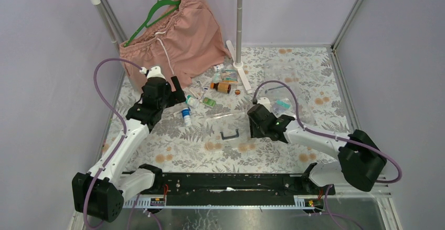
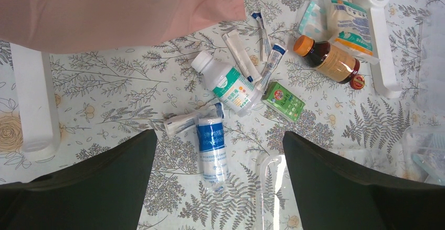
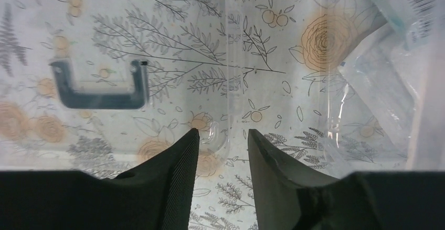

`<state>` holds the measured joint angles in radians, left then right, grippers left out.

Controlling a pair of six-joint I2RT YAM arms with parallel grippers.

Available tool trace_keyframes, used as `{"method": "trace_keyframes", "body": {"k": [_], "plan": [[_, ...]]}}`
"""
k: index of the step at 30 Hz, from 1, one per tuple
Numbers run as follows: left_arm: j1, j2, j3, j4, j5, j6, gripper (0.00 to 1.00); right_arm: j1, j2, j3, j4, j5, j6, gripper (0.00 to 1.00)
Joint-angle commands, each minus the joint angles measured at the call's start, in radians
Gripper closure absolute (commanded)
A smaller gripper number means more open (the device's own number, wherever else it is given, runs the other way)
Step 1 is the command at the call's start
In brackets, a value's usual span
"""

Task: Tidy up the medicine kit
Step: Place the lid at the center of the board, then pick up the pill bottle at the center of the board.

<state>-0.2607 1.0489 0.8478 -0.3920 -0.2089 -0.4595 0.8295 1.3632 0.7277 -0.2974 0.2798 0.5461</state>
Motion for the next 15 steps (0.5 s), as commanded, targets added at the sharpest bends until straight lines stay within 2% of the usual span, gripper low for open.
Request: {"method": "trace_keyframes", "body": {"k": [1, 9, 15], "plan": [[0.006, -0.003, -0.013, 0.027, 0.001, 0.003, 0.01, 0.007, -0.129, 0.011, -0.012, 0.028, -0.015, 0.52], [-0.001, 0.096, -0.023, 0.070, 0.040, -0.164, 0.01, 0.007, -0.262, 0.019, -0.001, 0.018, -0.029, 0.48], [-0.065, 0.223, -0.035, 0.135, -0.035, -0.281, 0.01, 0.008, -0.303, -0.027, 0.015, 0.018, -0.020, 0.46]]}}
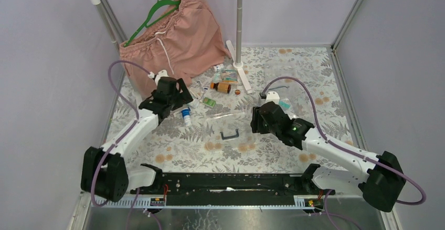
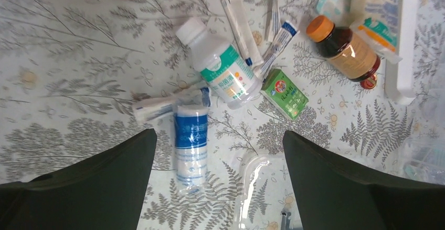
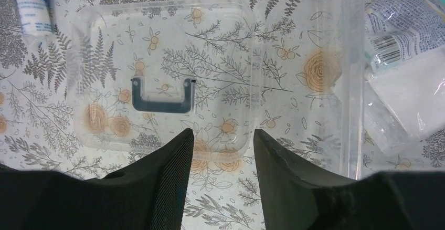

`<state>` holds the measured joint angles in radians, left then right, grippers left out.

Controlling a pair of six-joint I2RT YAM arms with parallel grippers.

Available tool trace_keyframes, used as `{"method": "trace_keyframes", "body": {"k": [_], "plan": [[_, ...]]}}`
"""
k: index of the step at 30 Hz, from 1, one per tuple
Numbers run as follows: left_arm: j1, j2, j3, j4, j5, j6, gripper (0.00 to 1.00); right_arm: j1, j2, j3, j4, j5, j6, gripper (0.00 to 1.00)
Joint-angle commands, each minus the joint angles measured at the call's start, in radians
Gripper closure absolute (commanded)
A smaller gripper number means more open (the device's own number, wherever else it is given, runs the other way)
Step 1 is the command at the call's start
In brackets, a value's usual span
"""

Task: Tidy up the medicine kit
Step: Pick up the pill bottle at the center of the board.

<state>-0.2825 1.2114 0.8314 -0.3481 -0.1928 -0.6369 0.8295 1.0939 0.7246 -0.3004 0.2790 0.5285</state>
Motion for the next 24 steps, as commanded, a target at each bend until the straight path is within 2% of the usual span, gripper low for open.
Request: {"method": "trace_keyframes", "body": {"k": [1, 10, 24], "plan": [[-0.054, 0.081, -0.020, 0.107, -0.060, -0.112, 0.02, 0.007, -0.041, -0.033, 0.022, 0.019, 0.000, 0.46], [-0.062, 0.292, 0.066, 0.156, -0.132, -0.124, 0.03, 0.008, -0.108, -0.069, 0.014, 0.021, 0.018, 0.45], [-0.063, 0.474, 0.157, 0.203, -0.178, -0.130, 0.14, 0.007, -0.169, -0.079, -0.038, 0.049, 0.017, 0.45]]}}
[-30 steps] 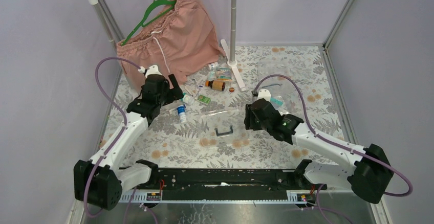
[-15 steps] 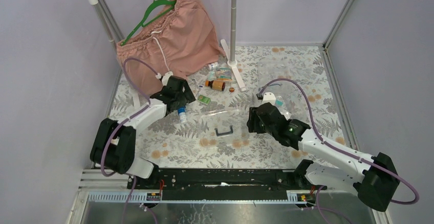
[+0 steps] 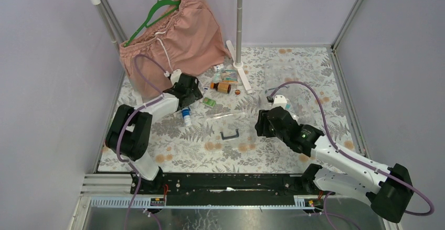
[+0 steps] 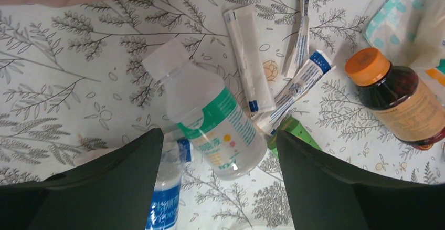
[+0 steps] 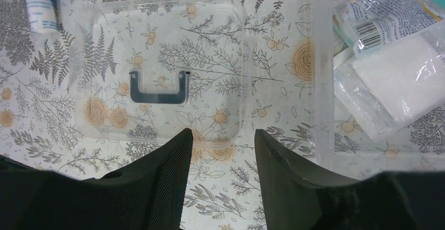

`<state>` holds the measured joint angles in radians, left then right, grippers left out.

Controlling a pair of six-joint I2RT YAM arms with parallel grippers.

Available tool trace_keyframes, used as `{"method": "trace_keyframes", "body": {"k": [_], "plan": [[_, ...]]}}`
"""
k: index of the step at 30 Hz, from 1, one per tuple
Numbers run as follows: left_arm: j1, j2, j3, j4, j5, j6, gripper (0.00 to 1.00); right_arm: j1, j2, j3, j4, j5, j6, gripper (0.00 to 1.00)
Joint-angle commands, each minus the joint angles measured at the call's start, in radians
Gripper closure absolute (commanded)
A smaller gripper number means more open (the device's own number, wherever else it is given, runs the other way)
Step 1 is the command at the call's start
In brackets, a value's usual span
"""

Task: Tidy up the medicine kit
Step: Pick up the pill bottle at the center of the board.

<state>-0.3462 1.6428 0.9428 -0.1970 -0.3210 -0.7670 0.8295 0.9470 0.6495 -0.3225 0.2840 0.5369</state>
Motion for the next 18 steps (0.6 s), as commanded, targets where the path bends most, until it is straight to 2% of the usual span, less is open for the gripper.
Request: {"method": "trace_keyframes", "body": {"k": [1, 14, 18], "plan": [[0.002, 0.053, 0.052, 0.051, -0.055, 0.002, 0.16, 0.007, -0.025, -0.003, -0.018, 0.046, 0.009, 0.45], [-0.019, 0.120, 0.091, 0.044, -0.080, 0.063, 0.38, 0.008, -0.053, -0.017, -0.034, 0.064, 0.013, 0.45], [-0.027, 0.100, 0.088, 0.040, -0.098, 0.078, 0.50, 0.007, -0.051, -0.017, -0.030, 0.062, 0.012, 0.45]]}}
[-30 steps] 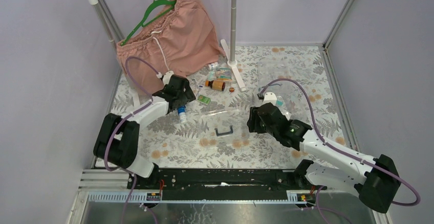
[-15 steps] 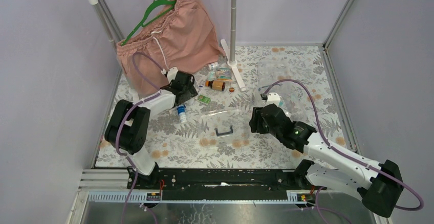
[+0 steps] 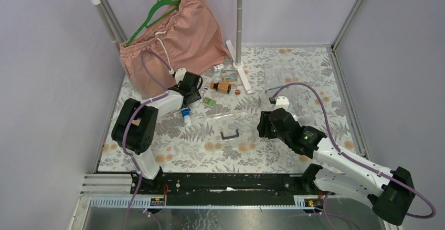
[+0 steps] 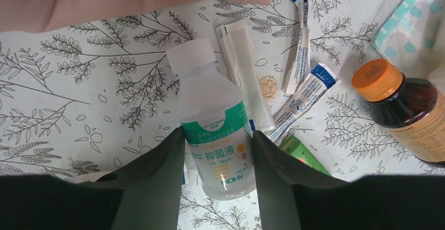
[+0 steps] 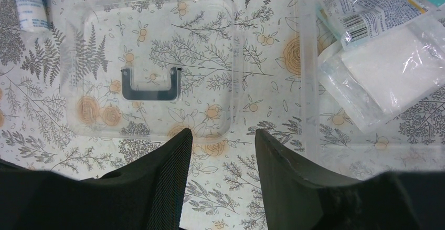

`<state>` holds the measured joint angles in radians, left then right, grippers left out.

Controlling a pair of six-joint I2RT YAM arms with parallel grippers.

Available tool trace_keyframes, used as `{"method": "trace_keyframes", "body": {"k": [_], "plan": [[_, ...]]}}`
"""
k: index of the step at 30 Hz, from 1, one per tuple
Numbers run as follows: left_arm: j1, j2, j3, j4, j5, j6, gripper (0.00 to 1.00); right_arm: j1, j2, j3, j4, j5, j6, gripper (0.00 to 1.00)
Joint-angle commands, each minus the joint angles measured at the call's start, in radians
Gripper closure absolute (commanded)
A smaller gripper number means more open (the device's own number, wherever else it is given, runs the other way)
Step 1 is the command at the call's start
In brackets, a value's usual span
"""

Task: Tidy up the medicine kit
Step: Pick up the pill bottle at the center of the board.

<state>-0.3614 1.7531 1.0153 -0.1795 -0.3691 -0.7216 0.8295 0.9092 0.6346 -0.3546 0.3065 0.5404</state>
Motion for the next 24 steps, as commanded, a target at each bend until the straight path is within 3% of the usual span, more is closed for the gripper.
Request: {"method": "trace_keyframes", "body": {"k": [1, 4, 16, 24], "plan": [[-0.014, -0.014, 0.016, 0.023, -0.048, 0.035, 0.53, 0.008, -0.013, -0.002, 0.005, 0.039, 0.011, 0.45], [-0.015, -0.026, 0.019, 0.020, -0.036, 0.044, 0.58, 0.008, -0.012, -0.001, 0.010, 0.036, 0.011, 0.45], [-0.048, -0.203, -0.062, 0.028, 0.083, 0.042, 0.62, 0.008, 0.018, 0.008, 0.065, -0.001, 0.021, 0.44], [-0.077, -0.332, -0.113, 0.111, 0.351, 0.055, 0.68, 0.007, 0.048, 0.041, 0.155, -0.096, 0.055, 0.42]]}}
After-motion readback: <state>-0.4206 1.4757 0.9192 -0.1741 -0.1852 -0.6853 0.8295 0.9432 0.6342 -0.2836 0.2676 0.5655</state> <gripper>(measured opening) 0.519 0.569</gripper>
